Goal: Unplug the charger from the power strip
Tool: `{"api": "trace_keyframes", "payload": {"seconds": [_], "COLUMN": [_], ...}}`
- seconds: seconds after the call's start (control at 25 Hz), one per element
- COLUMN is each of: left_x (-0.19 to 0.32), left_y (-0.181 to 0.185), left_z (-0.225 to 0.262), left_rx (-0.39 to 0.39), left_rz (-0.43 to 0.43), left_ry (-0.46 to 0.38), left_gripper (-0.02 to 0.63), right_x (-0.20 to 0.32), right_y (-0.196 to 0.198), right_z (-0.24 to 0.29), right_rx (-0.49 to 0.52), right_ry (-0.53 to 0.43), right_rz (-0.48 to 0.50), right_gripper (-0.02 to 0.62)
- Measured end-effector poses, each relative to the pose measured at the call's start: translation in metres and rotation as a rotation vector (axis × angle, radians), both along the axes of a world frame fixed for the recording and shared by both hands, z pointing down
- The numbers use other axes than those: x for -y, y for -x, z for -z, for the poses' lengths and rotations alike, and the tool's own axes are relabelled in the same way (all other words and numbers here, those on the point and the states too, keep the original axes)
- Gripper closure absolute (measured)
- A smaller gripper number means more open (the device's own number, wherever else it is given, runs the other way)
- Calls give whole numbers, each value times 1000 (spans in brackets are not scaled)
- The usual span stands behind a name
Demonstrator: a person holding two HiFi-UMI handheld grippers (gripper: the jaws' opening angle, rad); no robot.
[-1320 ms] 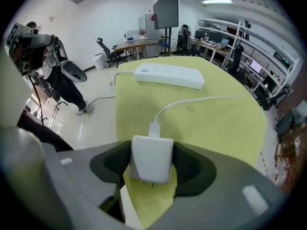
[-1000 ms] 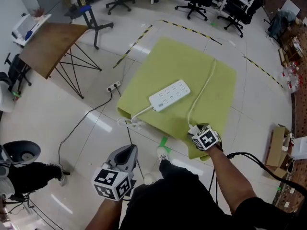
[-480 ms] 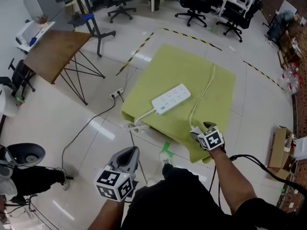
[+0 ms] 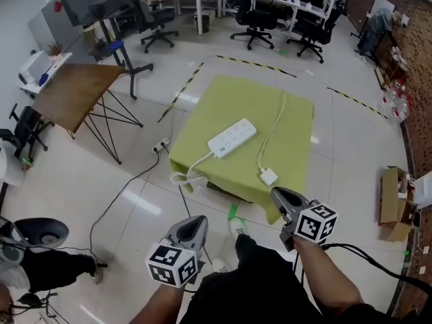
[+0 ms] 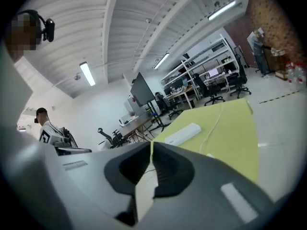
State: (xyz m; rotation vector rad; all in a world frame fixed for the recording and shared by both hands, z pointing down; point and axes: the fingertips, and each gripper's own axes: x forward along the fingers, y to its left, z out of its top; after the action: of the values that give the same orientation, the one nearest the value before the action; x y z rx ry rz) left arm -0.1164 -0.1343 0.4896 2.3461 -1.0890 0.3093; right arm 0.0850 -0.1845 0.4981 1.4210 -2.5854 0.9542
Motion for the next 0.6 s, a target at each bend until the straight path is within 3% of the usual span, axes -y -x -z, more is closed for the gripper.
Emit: {"api": "trace_keyframes", "payload": {"seconds": [0.04, 0.4, 0.48, 0.6], "left_x": [-3, -36, -48, -70], "left_y": [-6, -68, -79, -100], "left_z": [-2, 33, 36, 39], "left_rx": [-5, -44, -47, -48], "left_rz": [-16, -127, -125, -108], "left_ry": [4, -85, -89, -100], "left_gripper": [600, 600, 600, 600], "right_x": [-17, -119, -136, -165], "right_y": [-1, -27, -33, -44], "right_z": [6, 59, 69, 75], "right_rx": [9, 181, 144, -34], "right_ry": [-7, -71, -90, -120], "right_rz": [-6, 11, 21, 69], "right_gripper": [593, 594, 594, 594]}}
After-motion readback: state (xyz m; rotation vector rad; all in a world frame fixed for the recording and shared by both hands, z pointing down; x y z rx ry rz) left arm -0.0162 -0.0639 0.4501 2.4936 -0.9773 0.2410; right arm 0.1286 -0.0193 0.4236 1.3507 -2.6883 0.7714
